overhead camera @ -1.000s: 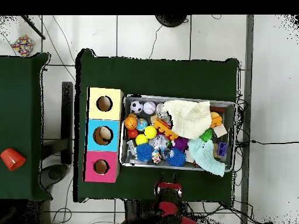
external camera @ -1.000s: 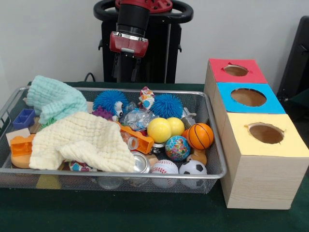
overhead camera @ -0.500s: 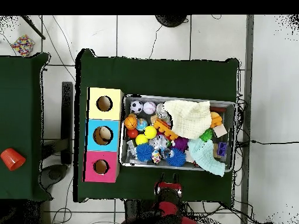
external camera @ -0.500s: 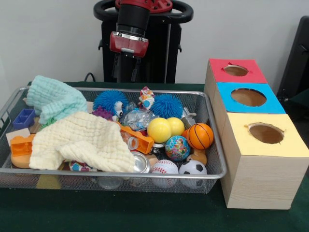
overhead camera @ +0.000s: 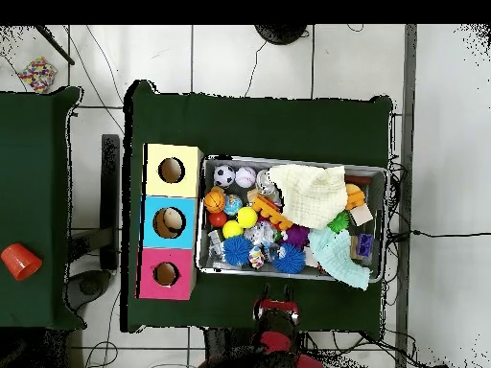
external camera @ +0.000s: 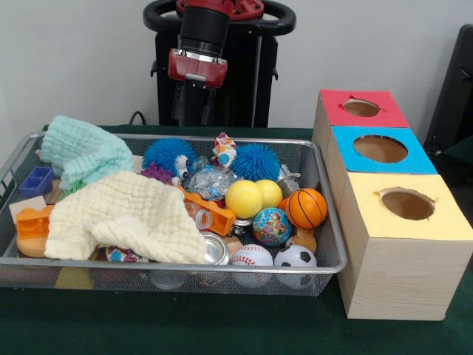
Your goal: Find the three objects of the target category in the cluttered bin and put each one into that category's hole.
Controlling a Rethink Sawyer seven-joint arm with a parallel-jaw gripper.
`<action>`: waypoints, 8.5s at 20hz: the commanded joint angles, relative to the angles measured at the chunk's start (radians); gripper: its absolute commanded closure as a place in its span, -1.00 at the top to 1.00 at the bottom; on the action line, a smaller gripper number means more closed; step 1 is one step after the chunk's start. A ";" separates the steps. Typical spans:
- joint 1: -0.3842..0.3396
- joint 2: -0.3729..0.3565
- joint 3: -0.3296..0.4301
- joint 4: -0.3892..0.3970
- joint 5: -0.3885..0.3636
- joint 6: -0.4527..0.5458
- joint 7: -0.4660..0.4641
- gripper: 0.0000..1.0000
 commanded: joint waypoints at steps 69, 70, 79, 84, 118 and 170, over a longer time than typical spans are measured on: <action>0.015 0.033 0.084 -0.093 0.048 0.021 0.217 1.00; 0.018 0.031 0.085 -0.092 0.051 0.024 0.217 1.00; 0.012 0.036 0.088 -0.100 0.042 0.027 0.216 1.00; 0.008 0.044 0.088 -0.103 0.041 0.019 0.218 1.00; -0.003 0.242 0.066 -0.145 0.044 -0.179 0.228 1.00; 0.078 0.143 0.049 -0.061 0.121 -0.116 0.269 1.00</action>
